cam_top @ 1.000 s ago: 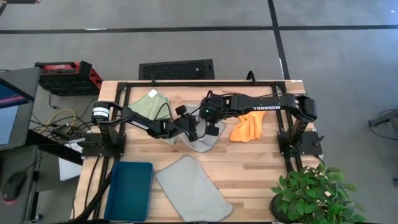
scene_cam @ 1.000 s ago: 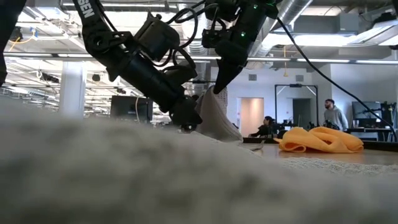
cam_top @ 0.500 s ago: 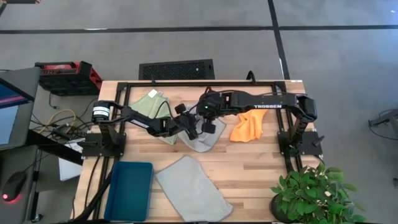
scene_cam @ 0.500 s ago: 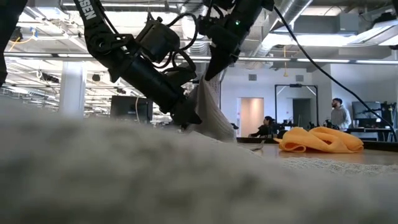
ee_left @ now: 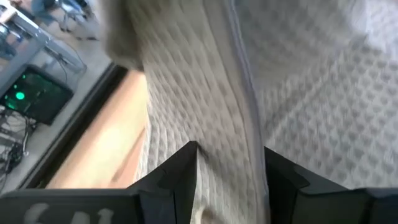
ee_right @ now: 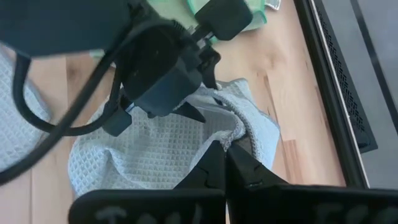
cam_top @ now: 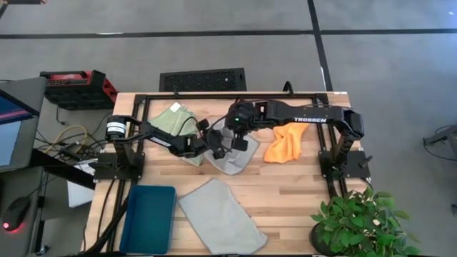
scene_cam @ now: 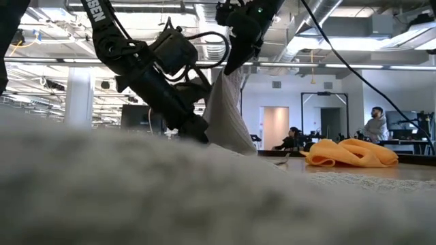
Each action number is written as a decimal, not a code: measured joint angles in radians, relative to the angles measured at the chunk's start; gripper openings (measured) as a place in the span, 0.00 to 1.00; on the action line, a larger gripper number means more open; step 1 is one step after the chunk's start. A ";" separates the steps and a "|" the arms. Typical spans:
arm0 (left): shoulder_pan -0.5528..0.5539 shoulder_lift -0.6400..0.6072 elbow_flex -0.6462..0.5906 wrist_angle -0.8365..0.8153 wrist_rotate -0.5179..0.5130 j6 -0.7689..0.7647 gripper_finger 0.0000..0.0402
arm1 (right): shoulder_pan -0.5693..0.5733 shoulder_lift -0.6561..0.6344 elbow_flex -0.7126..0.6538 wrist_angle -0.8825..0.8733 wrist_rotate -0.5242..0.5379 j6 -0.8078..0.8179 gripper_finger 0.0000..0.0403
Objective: Fold microfiber towels
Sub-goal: Fold the top gray microfiber towel
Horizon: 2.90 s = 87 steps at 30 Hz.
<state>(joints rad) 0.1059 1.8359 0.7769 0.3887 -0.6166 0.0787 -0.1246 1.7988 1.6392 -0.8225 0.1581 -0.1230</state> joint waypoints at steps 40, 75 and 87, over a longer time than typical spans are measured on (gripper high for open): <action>-0.090 -0.483 0.000 -0.718 0.195 -0.080 0.00 | -0.022 -0.011 -0.120 -0.136 0.002 0.049 0.02; -0.367 -0.242 0.000 -0.774 0.377 -0.226 0.00 | 0.270 -0.011 -0.408 0.258 -0.075 -0.039 0.33; -0.399 -0.243 0.000 -0.783 0.377 -0.257 0.00 | 0.235 -0.011 -0.408 0.459 0.001 -0.098 0.49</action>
<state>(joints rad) -0.2931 1.5932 0.7769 -0.3943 -0.2394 -0.1787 0.1105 1.7878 1.2312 -0.3631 0.1587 -0.2211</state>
